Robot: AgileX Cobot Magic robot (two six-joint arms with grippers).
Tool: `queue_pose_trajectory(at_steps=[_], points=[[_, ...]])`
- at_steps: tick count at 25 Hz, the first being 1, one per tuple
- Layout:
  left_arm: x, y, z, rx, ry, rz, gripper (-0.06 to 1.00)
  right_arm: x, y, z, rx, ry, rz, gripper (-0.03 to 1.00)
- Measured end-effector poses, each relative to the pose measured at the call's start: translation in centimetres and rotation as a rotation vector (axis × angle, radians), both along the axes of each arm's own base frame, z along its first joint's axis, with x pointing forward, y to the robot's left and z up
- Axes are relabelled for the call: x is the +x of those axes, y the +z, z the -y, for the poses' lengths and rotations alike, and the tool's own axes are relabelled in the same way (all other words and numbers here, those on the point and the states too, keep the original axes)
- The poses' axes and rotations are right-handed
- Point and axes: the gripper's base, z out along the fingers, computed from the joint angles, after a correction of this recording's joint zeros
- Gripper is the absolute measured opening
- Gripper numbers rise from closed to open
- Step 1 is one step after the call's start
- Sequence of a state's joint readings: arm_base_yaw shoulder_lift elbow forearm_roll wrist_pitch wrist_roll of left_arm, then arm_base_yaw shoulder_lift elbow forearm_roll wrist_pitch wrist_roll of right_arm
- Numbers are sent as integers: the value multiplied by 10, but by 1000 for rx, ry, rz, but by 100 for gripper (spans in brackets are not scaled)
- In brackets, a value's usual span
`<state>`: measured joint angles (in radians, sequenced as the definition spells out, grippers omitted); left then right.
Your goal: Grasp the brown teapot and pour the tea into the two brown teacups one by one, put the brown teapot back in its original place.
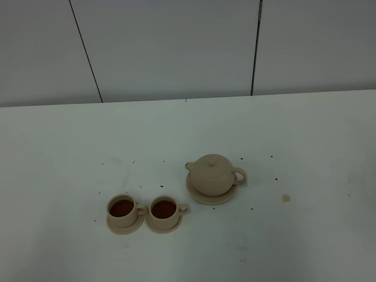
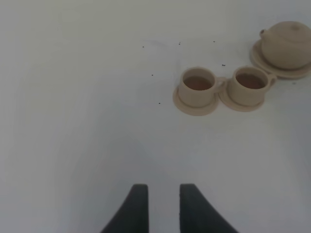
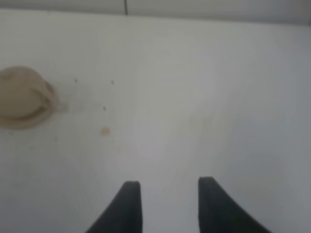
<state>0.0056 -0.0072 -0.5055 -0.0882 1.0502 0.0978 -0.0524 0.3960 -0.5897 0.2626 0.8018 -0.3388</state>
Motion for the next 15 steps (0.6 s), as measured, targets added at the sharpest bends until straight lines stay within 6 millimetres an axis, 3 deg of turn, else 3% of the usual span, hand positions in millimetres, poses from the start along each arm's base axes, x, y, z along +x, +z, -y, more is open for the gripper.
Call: queue_pose_trajectory(at_steps=[9,15], points=[[0,0,0,0,0,0,23,-44,-9,2,24,-72,-13,27],[0,0,0,0,0,0,23,-66,-34,1,73,-101,-7,27]])
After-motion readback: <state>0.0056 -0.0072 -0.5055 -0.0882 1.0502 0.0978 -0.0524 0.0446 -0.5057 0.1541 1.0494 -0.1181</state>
